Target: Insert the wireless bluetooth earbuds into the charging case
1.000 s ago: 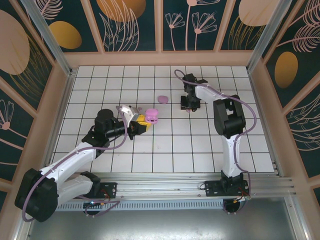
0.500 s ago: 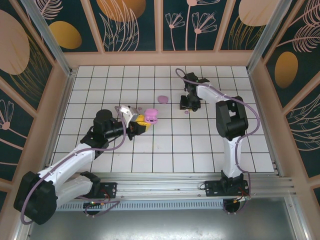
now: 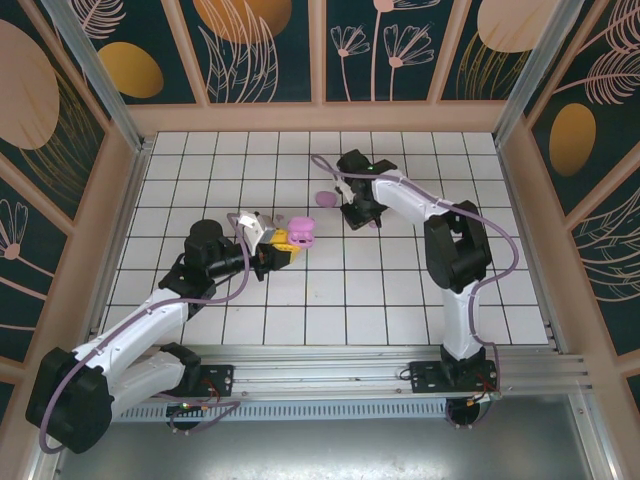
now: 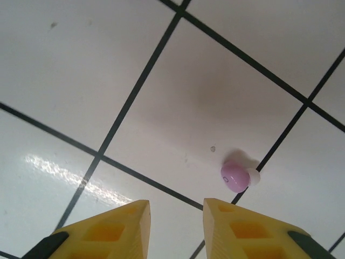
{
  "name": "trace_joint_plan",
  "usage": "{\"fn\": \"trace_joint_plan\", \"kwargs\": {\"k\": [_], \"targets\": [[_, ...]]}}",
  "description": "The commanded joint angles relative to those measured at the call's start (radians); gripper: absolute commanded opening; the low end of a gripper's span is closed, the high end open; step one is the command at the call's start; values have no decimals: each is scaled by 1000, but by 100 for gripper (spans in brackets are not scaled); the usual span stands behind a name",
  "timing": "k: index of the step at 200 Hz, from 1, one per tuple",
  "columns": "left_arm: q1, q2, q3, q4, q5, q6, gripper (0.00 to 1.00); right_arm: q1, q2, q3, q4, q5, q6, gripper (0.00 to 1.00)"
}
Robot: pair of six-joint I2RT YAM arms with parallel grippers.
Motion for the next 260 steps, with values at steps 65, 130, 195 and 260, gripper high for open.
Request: {"fn": "trace_joint_plan", "kwargs": {"k": [65,130,195,260], "targets": [[-2,-18,-2,7,-5,18,6,-26,14,-55,11,119,-230,34],[-4,6,13,-3,-2,27,6,-42,68,-31,18,138,-250,37],[-2,17,22,-11,-3,34,6,-51,100,-24,26,135,-261,39],[-2,18,25,-18,-2,38,6,-48,102,-4,36,153,-269,39]]}}
